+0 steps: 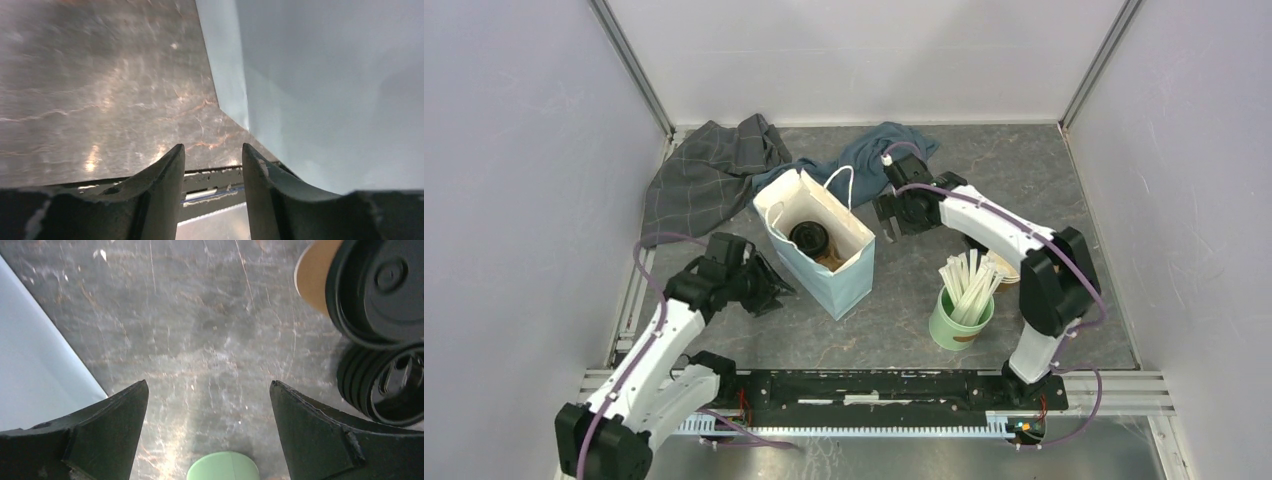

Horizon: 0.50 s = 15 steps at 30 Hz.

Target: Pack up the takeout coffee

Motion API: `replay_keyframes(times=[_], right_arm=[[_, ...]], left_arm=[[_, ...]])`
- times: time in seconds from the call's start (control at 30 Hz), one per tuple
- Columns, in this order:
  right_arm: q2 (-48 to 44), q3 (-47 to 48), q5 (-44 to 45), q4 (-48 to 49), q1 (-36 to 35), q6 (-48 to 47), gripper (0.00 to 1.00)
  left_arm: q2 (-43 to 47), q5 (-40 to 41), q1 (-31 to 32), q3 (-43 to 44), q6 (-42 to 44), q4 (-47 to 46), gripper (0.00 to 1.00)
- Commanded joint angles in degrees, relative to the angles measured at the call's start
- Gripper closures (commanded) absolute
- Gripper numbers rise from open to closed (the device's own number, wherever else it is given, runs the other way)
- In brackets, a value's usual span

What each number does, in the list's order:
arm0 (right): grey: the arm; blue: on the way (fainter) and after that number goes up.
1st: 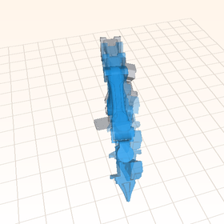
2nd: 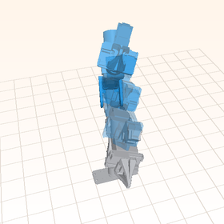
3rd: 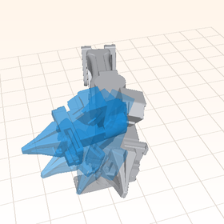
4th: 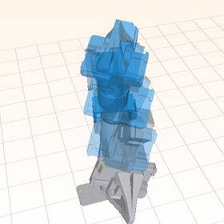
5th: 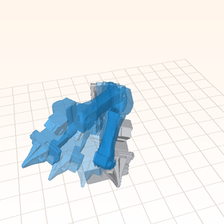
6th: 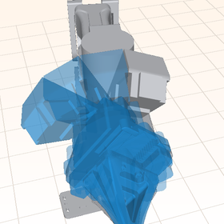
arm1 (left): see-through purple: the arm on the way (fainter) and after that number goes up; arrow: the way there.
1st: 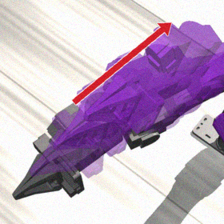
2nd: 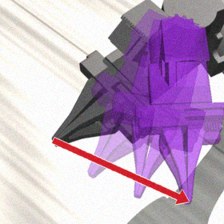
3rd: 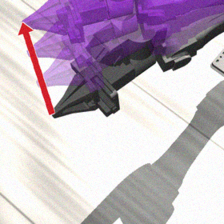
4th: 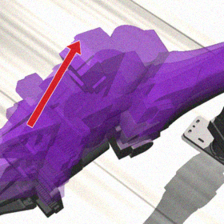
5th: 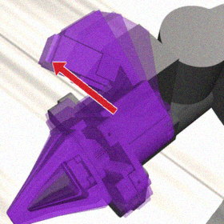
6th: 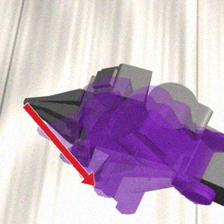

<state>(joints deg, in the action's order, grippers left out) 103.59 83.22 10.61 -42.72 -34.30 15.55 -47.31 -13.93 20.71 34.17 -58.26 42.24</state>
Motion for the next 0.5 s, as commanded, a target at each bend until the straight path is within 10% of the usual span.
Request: replay_keyframes(times=[0.0, 0.23, 0.47], right_arm=[[-6.8, -6.4, 1.0, -0.7, -0.3, -1.7, 0.02], [-12.0, -14.3, -3.8, -1.0, -0.4, 0.5, 0.02], [-15.7, -19.6, -11.8, 2.2, -2.8, 4.3, 0.02]], left_arm=[[-7.8, 6.3, -7.8, 9.0, 18.3, 9.5, 0.46], [-21.3, 17.4, -25.1, 18.6, 26.9, 4.1, 0.43], [-35.7, 0.5, -31.8, 25.6, 26.9, -9.6, 0.50]])
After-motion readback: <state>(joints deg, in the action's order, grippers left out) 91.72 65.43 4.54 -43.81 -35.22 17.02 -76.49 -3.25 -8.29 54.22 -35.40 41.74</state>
